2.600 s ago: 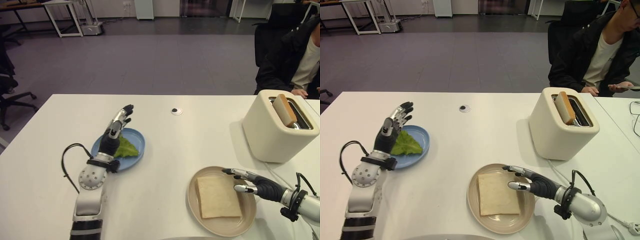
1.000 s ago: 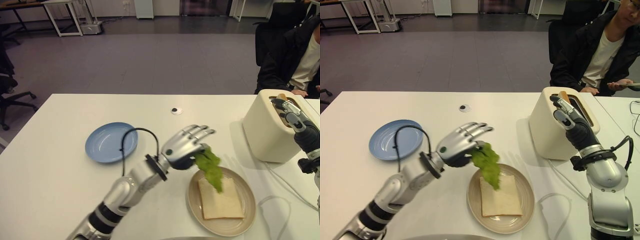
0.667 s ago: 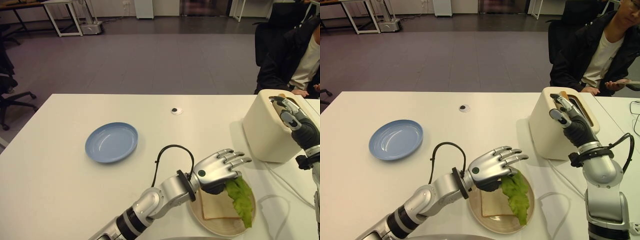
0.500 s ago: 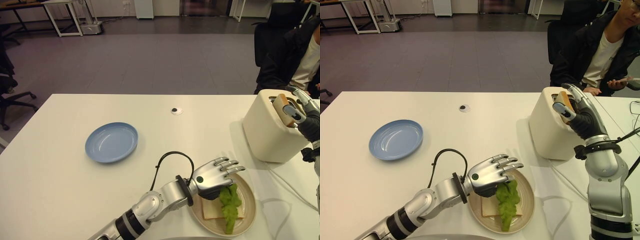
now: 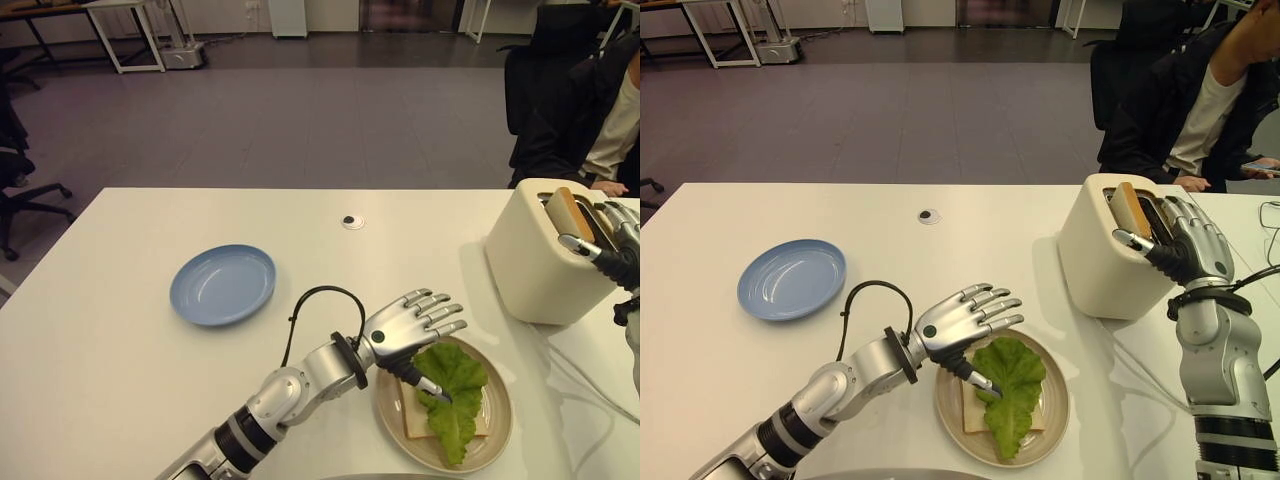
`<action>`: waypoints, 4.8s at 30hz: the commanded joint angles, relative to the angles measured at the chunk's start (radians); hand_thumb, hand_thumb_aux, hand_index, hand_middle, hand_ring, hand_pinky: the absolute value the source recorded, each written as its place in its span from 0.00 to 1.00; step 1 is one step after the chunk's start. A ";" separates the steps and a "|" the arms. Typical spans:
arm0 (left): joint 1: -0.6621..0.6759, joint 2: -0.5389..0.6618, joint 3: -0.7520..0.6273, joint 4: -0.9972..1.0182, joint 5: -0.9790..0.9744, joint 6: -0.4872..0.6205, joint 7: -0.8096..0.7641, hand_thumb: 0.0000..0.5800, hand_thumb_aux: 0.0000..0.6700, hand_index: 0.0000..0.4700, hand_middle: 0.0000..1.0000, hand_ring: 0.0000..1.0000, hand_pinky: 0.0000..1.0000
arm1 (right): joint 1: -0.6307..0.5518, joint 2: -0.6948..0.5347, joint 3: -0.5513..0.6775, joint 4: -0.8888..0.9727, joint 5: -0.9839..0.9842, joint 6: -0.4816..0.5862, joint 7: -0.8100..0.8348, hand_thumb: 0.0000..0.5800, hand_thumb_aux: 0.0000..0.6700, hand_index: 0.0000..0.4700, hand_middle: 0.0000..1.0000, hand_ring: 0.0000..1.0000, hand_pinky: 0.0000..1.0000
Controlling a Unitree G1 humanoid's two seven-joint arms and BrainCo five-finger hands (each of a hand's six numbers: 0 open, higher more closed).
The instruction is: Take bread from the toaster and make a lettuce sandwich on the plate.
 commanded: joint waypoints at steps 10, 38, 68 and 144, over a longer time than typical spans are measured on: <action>0.017 0.031 0.112 -0.059 -0.044 0.022 -0.006 0.00 0.00 0.00 0.00 0.00 0.00 | -0.058 0.004 0.059 -0.005 -0.029 -0.013 -0.044 1.00 1.00 1.00 0.00 0.00 0.00; 0.123 0.110 0.375 -0.351 -0.221 -0.197 0.223 0.00 0.00 0.00 0.00 0.00 0.00 | 0.341 0.019 -0.083 -0.472 0.929 0.219 0.800 1.00 1.00 1.00 0.00 0.00 0.00; 0.246 0.225 0.074 -0.059 -0.392 -0.392 -0.250 0.00 0.00 0.00 0.00 0.00 0.00 | 0.173 0.006 0.262 -0.027 0.459 -0.440 0.778 0.96 0.80 0.80 0.00 0.00 0.00; 0.230 -0.146 0.629 -0.185 -1.303 0.192 -0.125 0.00 0.00 0.00 0.00 0.00 0.00 | 0.191 0.533 -0.011 -0.394 0.719 -0.111 0.119 0.00 0.00 0.00 0.00 0.00 0.00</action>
